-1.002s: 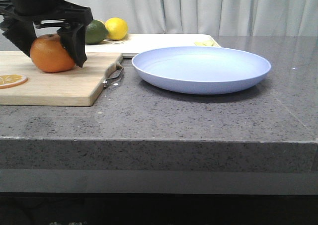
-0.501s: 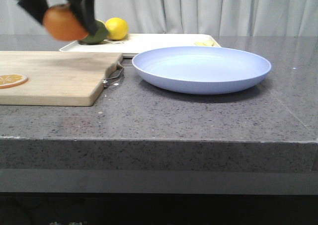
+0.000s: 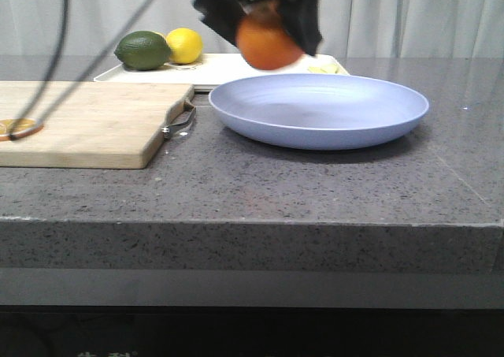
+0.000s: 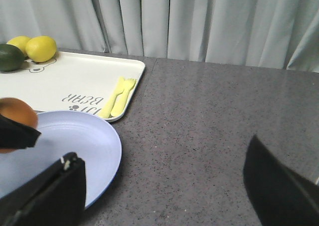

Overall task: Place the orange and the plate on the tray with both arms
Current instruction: 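Lift the orange with the left gripper and lower it onto the blue plate, then open the left gripper and raise it away from the plate, then lower the right gripper to the plate rim nearest it and grasp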

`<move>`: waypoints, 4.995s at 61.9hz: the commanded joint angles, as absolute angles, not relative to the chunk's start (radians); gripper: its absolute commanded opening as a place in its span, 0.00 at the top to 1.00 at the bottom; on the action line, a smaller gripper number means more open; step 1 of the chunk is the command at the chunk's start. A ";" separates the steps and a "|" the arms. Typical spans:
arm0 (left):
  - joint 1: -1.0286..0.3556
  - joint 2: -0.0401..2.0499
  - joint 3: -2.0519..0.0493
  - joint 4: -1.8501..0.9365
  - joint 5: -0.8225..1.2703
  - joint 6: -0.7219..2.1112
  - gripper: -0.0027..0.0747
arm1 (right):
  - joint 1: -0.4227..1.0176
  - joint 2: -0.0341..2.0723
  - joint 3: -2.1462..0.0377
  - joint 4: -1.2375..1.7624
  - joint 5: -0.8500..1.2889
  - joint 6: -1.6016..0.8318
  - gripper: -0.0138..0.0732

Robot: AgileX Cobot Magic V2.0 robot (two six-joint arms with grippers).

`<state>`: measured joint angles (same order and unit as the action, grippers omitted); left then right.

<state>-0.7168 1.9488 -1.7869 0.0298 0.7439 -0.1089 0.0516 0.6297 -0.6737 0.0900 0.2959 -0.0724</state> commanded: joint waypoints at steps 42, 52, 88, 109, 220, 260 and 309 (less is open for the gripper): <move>-0.753 1.974 -1.818 -0.037 0.617 -0.108 0.25 | 0.051 0.633 -0.711 0.092 0.222 -0.076 0.10; -0.753 1.974 -1.818 -0.040 0.625 -0.108 0.20 | 0.051 0.633 -0.711 0.092 0.227 -0.076 0.10; -0.751 1.926 -1.998 0.041 0.799 -0.123 0.18 | 0.051 0.633 -0.710 0.092 0.229 -0.076 0.10; -0.751 1.924 -2.150 0.059 1.089 -0.116 0.82 | 0.051 0.633 -0.710 0.092 0.229 -0.076 0.10; -0.112 0.738 -0.887 0.158 0.890 -0.232 0.99 | 0.051 0.657 -0.710 0.099 0.237 -0.075 0.10; -0.114 -0.027 -0.438 0.155 0.529 -0.225 0.99 | 0.051 1.008 -0.784 0.272 0.326 -0.075 0.10; -0.114 -0.016 -0.432 0.155 0.499 -0.225 0.99 | 0.143 1.625 -1.228 0.426 0.504 -0.079 0.47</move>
